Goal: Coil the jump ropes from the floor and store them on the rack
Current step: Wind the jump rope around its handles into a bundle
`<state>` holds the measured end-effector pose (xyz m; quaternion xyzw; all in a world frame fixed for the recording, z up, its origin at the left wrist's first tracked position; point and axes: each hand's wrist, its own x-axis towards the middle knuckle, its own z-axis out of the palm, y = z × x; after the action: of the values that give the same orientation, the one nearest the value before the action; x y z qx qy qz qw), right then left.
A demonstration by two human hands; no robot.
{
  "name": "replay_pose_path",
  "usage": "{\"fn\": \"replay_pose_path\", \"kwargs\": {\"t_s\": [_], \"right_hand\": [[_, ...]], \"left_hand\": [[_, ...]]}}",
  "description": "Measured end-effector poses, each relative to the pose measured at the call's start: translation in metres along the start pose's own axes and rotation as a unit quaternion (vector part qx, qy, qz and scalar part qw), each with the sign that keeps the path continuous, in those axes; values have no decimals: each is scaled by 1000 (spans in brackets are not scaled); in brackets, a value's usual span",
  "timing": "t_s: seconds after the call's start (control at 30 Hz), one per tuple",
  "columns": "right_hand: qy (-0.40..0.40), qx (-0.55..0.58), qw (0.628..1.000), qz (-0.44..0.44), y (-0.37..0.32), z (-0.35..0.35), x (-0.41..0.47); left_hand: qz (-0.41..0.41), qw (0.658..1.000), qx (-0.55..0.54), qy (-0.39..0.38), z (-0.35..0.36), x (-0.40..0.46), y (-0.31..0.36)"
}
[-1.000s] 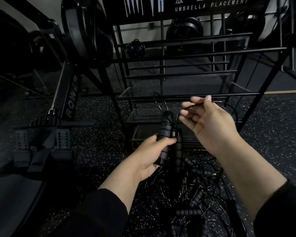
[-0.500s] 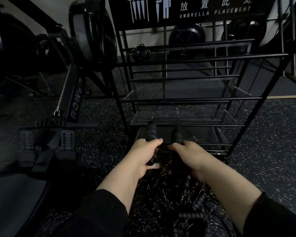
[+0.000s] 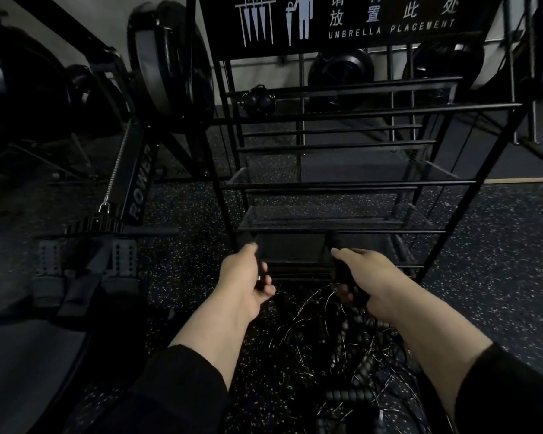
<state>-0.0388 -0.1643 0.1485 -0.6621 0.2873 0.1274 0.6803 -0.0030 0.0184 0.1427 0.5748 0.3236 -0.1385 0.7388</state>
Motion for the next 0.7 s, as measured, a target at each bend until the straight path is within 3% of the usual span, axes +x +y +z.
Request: {"fn": "replay_pose_path", "kwargs": {"t_s": [0.33,0.7], "right_hand": [[-58,93,991,-74,4,12,-39],[-163,122,974,-99,20,-27,-89]], "left_hand": [[-3,974,26,-225,29,-47,-30],[40,960,-2,-276,28,-83,-47]]}}
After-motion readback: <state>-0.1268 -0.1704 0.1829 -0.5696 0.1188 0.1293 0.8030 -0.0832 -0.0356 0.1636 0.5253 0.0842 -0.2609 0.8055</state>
